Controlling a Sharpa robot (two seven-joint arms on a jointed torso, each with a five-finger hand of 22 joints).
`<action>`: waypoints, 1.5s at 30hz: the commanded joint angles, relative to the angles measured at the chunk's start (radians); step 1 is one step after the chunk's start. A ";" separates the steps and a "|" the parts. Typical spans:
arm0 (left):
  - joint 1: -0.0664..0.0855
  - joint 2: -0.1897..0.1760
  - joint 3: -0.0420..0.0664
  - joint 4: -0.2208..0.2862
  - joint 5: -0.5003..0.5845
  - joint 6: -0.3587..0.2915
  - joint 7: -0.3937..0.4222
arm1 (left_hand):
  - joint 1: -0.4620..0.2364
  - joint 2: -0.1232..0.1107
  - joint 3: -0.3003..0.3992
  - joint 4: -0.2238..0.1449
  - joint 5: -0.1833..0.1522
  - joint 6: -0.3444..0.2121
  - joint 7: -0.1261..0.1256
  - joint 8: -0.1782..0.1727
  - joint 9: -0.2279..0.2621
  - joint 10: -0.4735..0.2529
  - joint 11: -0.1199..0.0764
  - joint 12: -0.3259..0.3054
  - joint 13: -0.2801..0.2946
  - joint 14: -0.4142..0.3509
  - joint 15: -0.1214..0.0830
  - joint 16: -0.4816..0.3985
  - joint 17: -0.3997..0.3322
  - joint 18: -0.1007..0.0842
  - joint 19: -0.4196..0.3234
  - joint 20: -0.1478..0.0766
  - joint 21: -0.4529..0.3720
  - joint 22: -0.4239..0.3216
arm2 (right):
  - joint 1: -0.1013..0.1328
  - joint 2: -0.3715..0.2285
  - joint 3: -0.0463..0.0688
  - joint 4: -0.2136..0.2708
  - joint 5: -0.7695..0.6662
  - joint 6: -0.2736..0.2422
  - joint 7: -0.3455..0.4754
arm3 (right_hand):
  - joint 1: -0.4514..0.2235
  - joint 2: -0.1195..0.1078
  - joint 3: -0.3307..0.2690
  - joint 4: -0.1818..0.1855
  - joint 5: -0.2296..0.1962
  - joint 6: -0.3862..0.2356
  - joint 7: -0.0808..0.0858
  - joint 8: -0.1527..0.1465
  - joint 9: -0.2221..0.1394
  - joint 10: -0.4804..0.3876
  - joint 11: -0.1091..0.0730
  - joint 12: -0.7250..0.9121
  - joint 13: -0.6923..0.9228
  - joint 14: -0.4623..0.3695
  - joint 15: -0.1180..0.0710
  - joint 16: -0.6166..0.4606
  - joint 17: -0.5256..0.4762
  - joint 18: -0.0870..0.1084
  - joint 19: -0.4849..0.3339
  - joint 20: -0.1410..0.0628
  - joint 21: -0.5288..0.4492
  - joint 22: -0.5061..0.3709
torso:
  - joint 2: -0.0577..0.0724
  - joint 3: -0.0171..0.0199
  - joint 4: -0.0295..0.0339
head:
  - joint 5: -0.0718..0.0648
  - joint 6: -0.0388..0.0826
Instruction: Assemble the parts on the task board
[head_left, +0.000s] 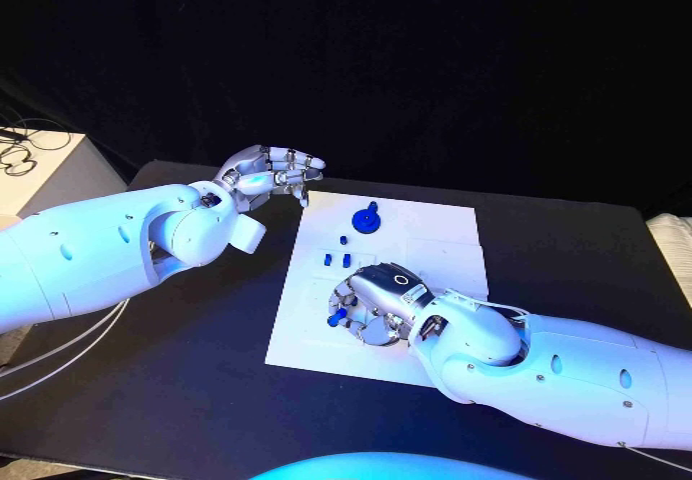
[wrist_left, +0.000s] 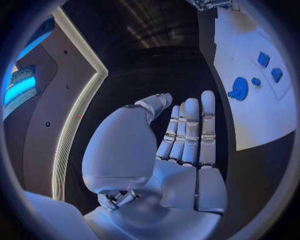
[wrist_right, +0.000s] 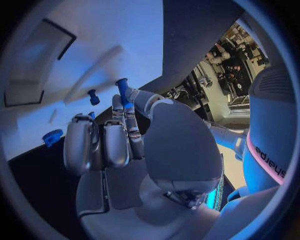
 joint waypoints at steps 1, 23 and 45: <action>0.000 0.000 0.000 0.003 0.004 0.017 0.005 | -0.005 0.001 -0.001 0.002 0.001 -0.009 0.001 0.004 -0.001 -0.005 0.001 0.000 -0.001 -0.007 -0.001 -0.003 -0.001 0.015 0.009 0.000 -0.007 -0.002 | -0.003 0.002 -0.001 -0.003 -0.015 0.021 -0.003 | 0.004 0.018 0.006 -0.002 0.004 0.007 -0.001 0.004 0.076 0.063 -0.057 0.007 0.001 0.028 -0.007 0.003 0.001 -0.015 -0.001 -0.007 0.001 0.001 | 0.001 -0.0001 0.0001 | 0.000 -0.001; 0.000 -0.001 0.000 0.002 0.004 0.015 0.002 | -0.005 0.001 -0.002 0.004 0.001 -0.011 0.002 0.005 -0.001 -0.006 0.002 0.001 -0.001 -0.008 -0.001 -0.003 -0.001 0.015 0.009 0.000 -0.008 -0.003 | -0.007 0.034 -0.013 -0.031 0.006 0.003 0.076 | -0.058 -0.040 0.002 -0.016 0.018 -0.077 0.031 -0.048 0.071 -0.083 -0.005 -0.092 -0.027 -0.064 0.036 -0.147 -0.234 0.034 -0.121 0.028 -0.245 -0.204 | 0.001 0.0012 -0.0012 | -0.001 -0.005; 0.000 -0.002 0.000 0.001 0.004 0.020 -0.006 | -0.005 0.001 -0.002 0.004 0.001 -0.011 0.002 0.005 -0.001 -0.006 0.002 0.001 -0.001 -0.008 -0.001 -0.003 -0.001 0.015 0.009 0.000 -0.008 -0.003 | -0.008 0.014 -0.017 -0.025 0.048 -0.137 0.126 | 0.065 -0.025 -0.306 0.016 0.049 -0.198 0.060 -0.154 0.014 -0.377 0.047 0.011 -0.039 -0.278 0.087 -0.237 -0.510 0.091 -0.293 0.081 -0.579 -0.441 | 0.000 0.0008 -0.0003 | -0.011 0.000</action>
